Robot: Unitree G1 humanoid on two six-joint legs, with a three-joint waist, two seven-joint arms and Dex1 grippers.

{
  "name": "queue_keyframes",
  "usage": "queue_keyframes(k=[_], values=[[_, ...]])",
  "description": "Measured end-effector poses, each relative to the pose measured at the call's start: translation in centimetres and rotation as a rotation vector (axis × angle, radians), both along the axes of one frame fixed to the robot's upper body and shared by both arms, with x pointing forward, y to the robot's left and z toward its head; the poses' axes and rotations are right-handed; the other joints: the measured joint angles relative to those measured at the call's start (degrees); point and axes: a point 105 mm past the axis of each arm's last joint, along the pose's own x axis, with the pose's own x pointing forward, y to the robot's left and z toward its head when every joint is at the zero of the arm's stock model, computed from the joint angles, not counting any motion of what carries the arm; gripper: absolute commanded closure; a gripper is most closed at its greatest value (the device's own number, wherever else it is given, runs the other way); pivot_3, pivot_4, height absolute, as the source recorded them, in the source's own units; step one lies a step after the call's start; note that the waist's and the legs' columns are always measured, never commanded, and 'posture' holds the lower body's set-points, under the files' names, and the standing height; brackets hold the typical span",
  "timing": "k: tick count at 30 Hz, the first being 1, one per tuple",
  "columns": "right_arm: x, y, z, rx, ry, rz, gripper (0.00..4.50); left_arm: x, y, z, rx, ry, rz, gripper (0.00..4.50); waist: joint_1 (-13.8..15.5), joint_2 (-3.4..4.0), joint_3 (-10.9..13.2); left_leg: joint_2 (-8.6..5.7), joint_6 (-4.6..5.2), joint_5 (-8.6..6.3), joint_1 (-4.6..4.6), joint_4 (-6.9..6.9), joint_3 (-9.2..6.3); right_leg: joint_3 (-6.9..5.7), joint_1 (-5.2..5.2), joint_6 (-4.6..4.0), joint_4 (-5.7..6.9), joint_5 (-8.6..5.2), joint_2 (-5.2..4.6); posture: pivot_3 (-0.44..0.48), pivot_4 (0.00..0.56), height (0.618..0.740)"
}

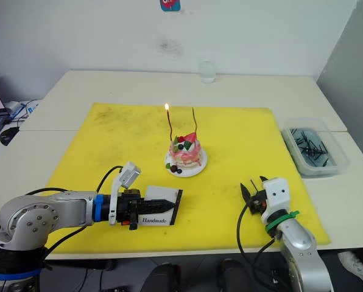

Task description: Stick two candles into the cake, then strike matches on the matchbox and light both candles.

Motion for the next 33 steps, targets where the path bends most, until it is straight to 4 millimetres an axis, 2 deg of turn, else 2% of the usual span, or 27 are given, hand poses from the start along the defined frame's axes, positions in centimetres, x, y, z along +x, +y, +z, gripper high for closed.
queue_keyframes(k=[8, 19, 22, 30, 31, 33], values=[[0.5, -0.3, -0.2, 0.027, 0.016, -0.093, 1.1, 0.0, 0.0, 0.0, -0.002, 0.0, -0.004, 4.5, 0.0, -0.03, -0.04, 0.01, 0.0, 0.0, 0.03, 0.04, 0.0, 0.01, 0.03, 0.01, 0.02, 0.01, -0.01, 0.0, 0.15, 0.729], [0.9, -0.3, -0.3, 0.027, 0.021, -0.108, 1.1, -0.1, -0.2, -0.1, 0.0, 0.004, -0.011, 4.5, -0.01, -0.04, -0.06, 0.0, 0.0, 0.0, 0.06, 0.06, 0.0, 0.01, 0.07, 0.03, 0.02, 0.04, -0.01, 0.0, 0.15, 0.729], [1.0, -0.3, -0.4, 0.025, 0.037, -0.109, 1.64, 0.0, -0.2, 0.0, 0.0, 0.001, -0.011, 4.5, -0.01, -0.09, -0.11, 0.0, 0.0, 0.0, 0.08, 0.07, 0.0, 0.01, 0.09, 0.03, 0.02, 0.04, -0.02, 0.0, 0.15, 0.729], [1.2, -0.3, -0.5, 0.035, 0.067, -0.13, 4.32, 0.0, -0.2, 0.0, 0.0, 0.001, -0.011, 4.5, -0.01, -0.19, -0.19, 0.01, 0.0, 0.0, 0.1, 0.07, -0.01, 0.01, 0.12, 0.02, 0.02, 0.04, -0.02, 0.0, 0.15, 0.729], [1.2, -0.3, -0.5, 0.037, 0.069, -0.133, 4.48, 0.0, -0.2, 0.0, 0.0, 0.001, -0.011, 4.5, -0.01, -0.19, -0.2, 0.01, 0.0, 0.0, 0.1, 0.07, -0.01, 0.01, 0.12, 0.02, 0.02, 0.04, -0.02, 0.0, 0.15, 0.729], [1.2, -0.4, -0.5, 0.04, 0.073, -0.136, 4.48, 0.0, -0.2, 0.0, 0.0, 0.001, -0.011, 4.5, -0.01, -0.19, -0.2, 0.0, 0.0, 0.0, 0.1, 0.07, -0.01, 0.01, 0.12, 0.02, 0.02, 0.04, -0.02, 0.0, 0.15, 0.729]])
